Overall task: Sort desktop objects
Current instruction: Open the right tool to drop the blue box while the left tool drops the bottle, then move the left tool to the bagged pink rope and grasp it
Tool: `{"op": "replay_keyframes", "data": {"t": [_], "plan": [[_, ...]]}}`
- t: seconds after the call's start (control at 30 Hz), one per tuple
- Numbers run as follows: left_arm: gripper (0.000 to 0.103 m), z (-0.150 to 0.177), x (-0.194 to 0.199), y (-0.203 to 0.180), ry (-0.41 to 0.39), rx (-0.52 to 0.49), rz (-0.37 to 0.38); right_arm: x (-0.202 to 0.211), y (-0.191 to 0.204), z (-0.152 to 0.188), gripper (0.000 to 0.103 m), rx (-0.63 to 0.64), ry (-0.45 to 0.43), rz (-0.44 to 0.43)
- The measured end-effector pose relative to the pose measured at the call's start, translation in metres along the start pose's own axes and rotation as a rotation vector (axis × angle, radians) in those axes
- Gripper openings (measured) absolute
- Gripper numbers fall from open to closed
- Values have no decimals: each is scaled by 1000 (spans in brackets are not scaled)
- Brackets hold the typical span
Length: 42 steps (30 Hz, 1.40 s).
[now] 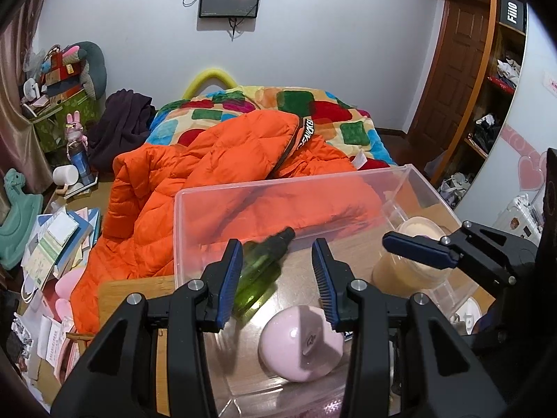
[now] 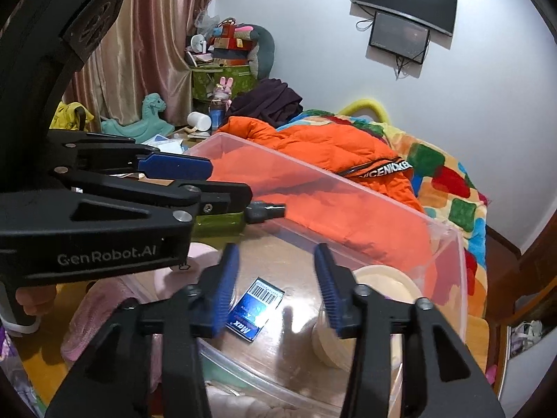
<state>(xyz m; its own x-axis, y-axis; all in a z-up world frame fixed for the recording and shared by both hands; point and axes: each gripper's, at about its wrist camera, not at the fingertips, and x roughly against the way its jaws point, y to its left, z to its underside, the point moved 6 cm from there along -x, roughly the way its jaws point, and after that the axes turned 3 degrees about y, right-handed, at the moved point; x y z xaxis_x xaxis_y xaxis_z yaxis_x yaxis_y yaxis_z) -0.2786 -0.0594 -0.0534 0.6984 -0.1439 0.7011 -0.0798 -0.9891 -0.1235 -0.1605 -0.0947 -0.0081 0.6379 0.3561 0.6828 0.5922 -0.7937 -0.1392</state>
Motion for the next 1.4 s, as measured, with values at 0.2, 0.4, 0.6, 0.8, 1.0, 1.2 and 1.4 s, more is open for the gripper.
{"op": "replay_keyframes", "data": {"t": [0.2,0.4,0.6,0.8,1.0,1.2,1.4], "plan": [[51,-1,15,-3,-25,3,0,13,-2,-2,53,-7,-31,30],[59,-2,40,-11,-74,-8,-12,37,-6,1,59,-37,-72,41],[74,2,68,-19,-125,-25,-50,62,-10,12,68,-82,-99,47],[91,15,93,-24,-169,-28,-90,87,-17,29,72,-146,-125,55],[93,36,103,-27,-170,-16,-118,111,-29,51,79,-225,-161,97],[94,66,100,-29,-139,12,-132,121,-37,84,80,-337,-164,90],[94,99,88,-35,-95,19,-152,117,-45,121,80,-419,-139,142]]}}
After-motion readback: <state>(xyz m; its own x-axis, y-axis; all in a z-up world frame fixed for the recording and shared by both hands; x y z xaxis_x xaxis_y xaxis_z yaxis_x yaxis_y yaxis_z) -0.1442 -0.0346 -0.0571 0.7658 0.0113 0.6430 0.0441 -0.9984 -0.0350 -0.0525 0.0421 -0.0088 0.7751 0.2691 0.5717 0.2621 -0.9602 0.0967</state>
